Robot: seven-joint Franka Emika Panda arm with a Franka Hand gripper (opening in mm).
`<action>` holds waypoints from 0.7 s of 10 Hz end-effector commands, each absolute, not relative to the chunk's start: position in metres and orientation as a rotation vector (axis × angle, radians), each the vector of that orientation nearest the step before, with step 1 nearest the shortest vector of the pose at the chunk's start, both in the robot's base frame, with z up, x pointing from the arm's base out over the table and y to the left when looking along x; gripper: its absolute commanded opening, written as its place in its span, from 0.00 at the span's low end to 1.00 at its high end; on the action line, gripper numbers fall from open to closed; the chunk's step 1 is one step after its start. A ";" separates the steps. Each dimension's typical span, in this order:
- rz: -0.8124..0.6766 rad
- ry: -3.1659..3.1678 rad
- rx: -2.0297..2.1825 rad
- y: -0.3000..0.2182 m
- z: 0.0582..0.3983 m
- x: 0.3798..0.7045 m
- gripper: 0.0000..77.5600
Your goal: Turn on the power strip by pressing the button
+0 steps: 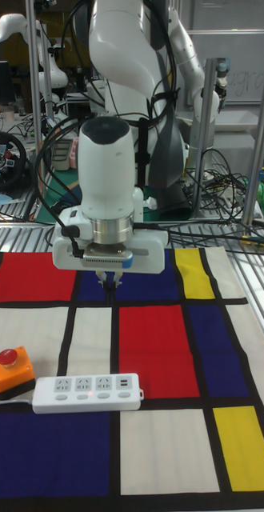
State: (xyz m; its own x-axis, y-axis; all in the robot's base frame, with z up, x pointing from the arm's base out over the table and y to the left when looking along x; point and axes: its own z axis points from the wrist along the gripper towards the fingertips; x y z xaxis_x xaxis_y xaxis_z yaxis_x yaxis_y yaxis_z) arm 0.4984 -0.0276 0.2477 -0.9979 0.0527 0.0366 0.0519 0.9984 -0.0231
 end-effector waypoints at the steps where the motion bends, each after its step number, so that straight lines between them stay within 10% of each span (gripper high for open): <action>1: 0.056 -3.106 -0.049 -0.028 0.248 0.499 0.00; 7: 0.054 -3.071 -0.055 -0.036 0.281 0.490 0.00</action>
State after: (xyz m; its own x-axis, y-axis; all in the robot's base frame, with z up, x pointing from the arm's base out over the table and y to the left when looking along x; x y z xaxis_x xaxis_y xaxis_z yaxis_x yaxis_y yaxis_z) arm 0.4973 -0.0281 0.2455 -0.9982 0.0418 0.0433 0.0405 0.9987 -0.0309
